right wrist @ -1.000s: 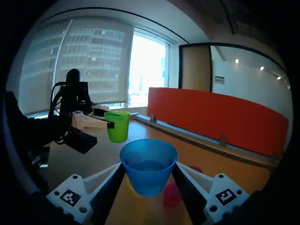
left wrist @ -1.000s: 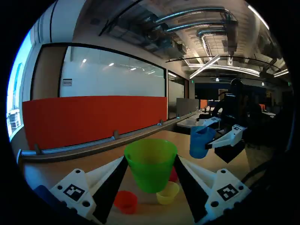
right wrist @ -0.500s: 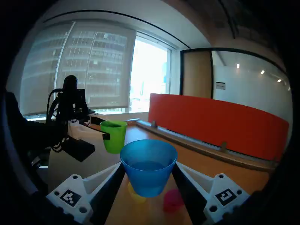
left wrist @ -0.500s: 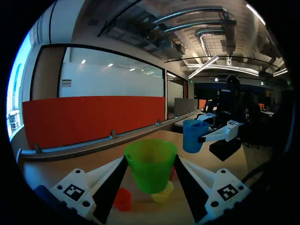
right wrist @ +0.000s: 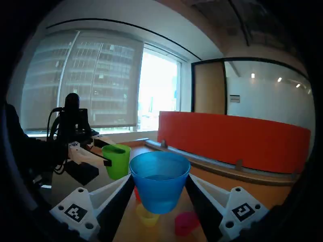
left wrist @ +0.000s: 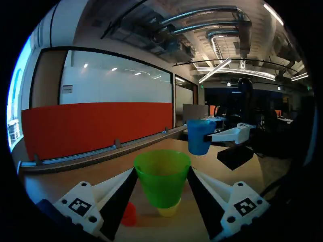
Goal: Pour water
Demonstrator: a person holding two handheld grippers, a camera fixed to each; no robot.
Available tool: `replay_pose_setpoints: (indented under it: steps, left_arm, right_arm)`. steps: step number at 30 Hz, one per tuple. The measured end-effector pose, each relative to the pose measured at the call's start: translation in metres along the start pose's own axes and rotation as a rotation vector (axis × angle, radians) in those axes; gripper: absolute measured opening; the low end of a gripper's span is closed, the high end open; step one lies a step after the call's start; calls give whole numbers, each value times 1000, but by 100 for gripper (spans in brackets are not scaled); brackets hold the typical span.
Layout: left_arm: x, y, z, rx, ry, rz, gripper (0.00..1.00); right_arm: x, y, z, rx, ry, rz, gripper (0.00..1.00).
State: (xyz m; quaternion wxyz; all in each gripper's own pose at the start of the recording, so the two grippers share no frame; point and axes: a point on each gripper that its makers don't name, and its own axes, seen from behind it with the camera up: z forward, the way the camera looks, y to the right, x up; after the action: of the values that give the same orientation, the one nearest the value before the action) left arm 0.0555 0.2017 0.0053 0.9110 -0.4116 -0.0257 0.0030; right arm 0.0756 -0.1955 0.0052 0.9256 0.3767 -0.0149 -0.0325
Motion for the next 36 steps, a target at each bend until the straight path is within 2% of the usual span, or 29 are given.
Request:
replay_pose_setpoints:
  steps: [7,18,36]
  left_arm:
    - [-6,6,1,-25,-21,-6,86]
    - [-12,13,-1,-45,-27,-7,86]
    - [-21,34,1,-97,-32,-4,86]
  right_arm:
    - [6,1,3,4,3,-31,88]
    - [22,-7,14,31,-4,-156,88]
    - [43,-16,29,60,-10,-369,88]
